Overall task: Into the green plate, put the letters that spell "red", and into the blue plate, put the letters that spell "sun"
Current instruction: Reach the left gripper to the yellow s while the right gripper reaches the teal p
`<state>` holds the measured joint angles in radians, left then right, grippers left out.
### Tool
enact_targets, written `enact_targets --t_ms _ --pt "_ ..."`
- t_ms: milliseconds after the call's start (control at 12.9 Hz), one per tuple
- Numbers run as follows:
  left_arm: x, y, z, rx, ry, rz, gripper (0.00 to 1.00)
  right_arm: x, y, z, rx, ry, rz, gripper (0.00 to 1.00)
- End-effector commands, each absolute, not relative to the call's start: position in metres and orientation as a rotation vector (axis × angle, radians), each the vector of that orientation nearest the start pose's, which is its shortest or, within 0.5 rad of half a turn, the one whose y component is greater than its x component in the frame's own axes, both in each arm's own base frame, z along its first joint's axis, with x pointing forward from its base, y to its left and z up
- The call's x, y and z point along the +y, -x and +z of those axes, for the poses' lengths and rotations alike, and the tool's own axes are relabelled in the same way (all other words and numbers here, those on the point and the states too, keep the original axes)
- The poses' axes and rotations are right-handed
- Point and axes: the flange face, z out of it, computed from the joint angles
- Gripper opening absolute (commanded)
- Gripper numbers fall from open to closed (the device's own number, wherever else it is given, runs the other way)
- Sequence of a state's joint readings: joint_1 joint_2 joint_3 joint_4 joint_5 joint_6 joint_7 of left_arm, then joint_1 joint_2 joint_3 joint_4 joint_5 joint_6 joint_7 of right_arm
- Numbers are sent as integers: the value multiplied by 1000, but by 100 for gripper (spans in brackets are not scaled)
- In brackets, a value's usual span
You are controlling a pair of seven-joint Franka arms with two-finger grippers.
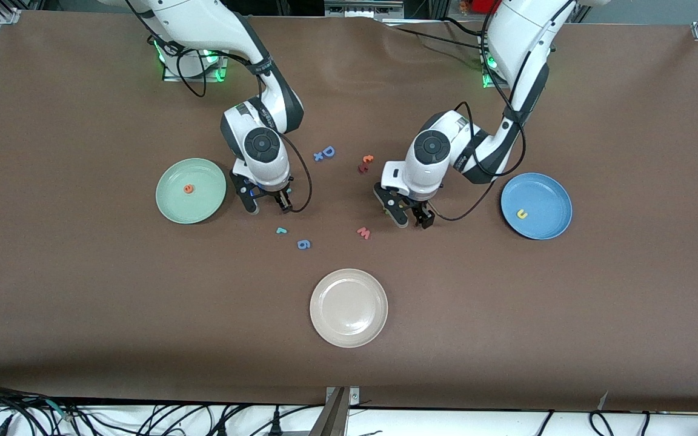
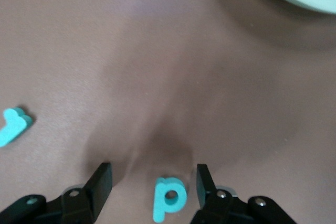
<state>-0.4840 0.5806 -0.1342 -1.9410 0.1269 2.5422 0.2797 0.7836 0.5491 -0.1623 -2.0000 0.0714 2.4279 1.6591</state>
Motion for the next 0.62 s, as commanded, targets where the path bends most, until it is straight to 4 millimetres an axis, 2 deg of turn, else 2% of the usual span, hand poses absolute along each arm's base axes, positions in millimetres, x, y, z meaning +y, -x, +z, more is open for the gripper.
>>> enact_targets --t_ms 0,464,541 --pt "-374 -506 168 1521 2749 -88 100 352 -472 181 1709 2785 41 69" --pt "-376 -503 158 1526 2743 -80 99 355 -465 176 1730 2775 50 58" --pt "-376 -502 157 1526 2743 -78 96 356 -464 176 1730 2775 51 58"
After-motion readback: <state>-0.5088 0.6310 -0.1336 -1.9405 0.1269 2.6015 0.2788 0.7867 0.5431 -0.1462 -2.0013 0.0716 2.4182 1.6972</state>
